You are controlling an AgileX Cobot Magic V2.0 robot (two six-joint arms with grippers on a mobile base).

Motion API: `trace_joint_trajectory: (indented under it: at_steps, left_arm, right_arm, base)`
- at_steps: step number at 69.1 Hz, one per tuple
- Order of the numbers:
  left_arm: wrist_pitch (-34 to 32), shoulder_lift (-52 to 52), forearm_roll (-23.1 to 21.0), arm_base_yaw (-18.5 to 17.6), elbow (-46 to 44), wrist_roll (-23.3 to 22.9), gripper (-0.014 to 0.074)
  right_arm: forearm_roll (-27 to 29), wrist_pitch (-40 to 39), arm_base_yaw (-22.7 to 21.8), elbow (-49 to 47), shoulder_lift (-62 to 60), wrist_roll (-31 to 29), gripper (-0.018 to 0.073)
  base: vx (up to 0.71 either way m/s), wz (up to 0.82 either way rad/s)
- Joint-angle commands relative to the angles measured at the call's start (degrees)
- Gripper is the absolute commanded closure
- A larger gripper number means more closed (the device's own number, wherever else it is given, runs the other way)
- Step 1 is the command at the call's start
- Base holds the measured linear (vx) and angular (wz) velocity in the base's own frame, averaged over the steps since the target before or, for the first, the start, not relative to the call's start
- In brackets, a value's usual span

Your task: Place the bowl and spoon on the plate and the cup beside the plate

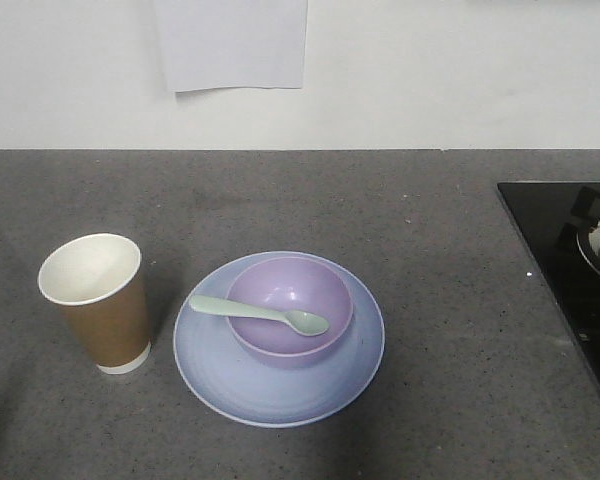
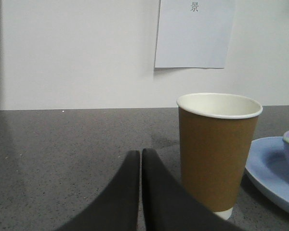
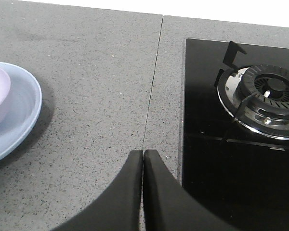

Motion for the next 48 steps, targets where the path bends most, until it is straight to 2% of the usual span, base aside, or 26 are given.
trace_joint_trajectory:
  at_steps: [1,18,37,48]
  left_arm:
    - [-4.4,-0.9,-0.5,0.0,-1.0,-0.1,0.0603]
    - [-4.4,-0.9,-0.5,0.0,-1.0,-0.1,0.0603]
    - [-4.4,-0.8,-0.5,0.0,-1.0,-0.1,0.0603]
    - [-4.4,-0.8,-0.5,0.0,-1.0,-0.1,0.0603]
  right_arm:
    - [-1.3,-3.9,-0.4,-1.5,0.3,-0.2,0.0570]
    - [-1.3,-5.7,-0.4,0.0,0.0,-0.4,0.0570]
    - [0.2,-19.8,-0.4,10.0,-6.3,-0.9,0.0570]
    - [2.0,-25.6,-0.4,15.2,-11.2,-3.9,0.0570]
  base:
    - [0.00,0.00]
    - [0.00,0.00]
    - [0.00,0.00]
    - [0.00,0.00]
